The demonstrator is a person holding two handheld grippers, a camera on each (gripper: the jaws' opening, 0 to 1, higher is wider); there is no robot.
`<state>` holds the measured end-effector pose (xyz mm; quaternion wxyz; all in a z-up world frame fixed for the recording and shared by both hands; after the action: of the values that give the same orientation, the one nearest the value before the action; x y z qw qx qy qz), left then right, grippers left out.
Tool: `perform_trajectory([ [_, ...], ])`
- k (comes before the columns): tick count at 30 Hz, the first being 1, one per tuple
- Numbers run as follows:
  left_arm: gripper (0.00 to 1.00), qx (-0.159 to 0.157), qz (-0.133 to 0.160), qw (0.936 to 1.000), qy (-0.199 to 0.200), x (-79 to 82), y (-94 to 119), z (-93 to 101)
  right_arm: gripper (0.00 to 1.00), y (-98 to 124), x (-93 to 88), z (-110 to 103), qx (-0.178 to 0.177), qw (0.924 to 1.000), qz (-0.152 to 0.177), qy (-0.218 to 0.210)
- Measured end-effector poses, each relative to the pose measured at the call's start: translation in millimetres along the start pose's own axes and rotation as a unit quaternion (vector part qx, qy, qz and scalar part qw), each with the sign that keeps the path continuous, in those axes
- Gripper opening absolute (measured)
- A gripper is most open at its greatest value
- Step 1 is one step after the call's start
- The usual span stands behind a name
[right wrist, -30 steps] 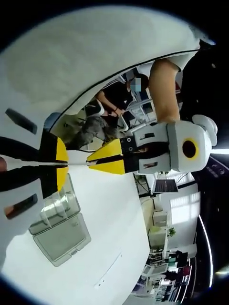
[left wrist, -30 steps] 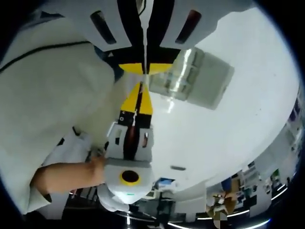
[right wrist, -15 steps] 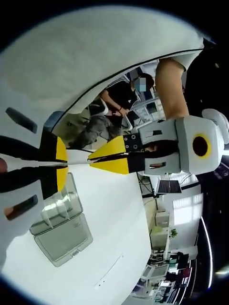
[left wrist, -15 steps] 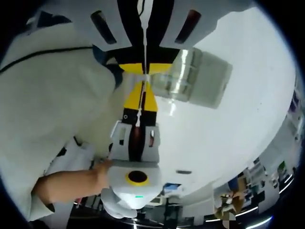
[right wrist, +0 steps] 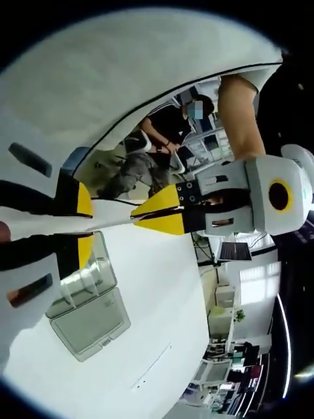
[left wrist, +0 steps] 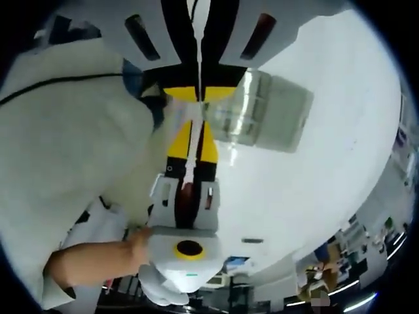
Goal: Insert the divider into the dual guide fixture by aligning both edges with the guide slots and pushing it downward to the bottom, including one-sided entry, uneven engagement, binding, and posture correction.
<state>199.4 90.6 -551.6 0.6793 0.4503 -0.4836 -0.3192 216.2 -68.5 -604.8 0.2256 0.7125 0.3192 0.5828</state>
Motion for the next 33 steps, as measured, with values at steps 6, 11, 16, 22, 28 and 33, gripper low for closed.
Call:
perform_trajectory([
  [6, 0.0, 0.007, -0.018, 0.9995, 0.023, -2.5, -0.2, -1.0, 0.1, 1.2, -1.0, 1.5, -0.015, 0.9999, -0.009, 0.0],
  [11, 0.0, 0.016, -0.027, 0.9995, -0.006, -6.1, -1.4, -2.1, 0.13, 4.6, 2.5, -1.0, -0.029, 0.9994, -0.011, 0.013],
  [16, 0.0, 0.032, -0.038, 0.9988, 0.002, -6.6, -1.3, -5.4, 0.16, 8.4, 5.8, -1.8, -0.045, 0.9989, -0.012, 0.013],
  [22, 0.0, 0.041, -0.052, 0.9977, -0.011, -11.5, -4.6, -6.5, 0.21, 12.2, 5.4, -0.5, -0.067, 0.9975, -0.016, 0.015],
  [28, 0.0, 0.051, -0.061, 0.9968, 0.0, -12.4, -6.5, -9.2, 0.24, 11.1, -1.1, 0.1, -0.084, 0.9959, -0.029, 0.017],
  [33, 0.0, 0.052, -0.07, 0.9962, 0.001, -14.2, -8.7, -10.1, 0.27, 13.4, -2.5, -1.1, -0.093, 0.9951, -0.028, 0.015],
])
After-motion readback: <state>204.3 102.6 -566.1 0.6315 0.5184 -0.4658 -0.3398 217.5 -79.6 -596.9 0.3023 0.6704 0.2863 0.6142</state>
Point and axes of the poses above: the point that each gripper's makers call its tool centre point, and the gripper's own axes: y roughly backward along the fingers, z roughly to its right, x roughly out of its top, the point moved 10 cm from there along y, roughly backward along the fingers, and after that the axes turned 12 degrees about -z, right-handed, at the moved point
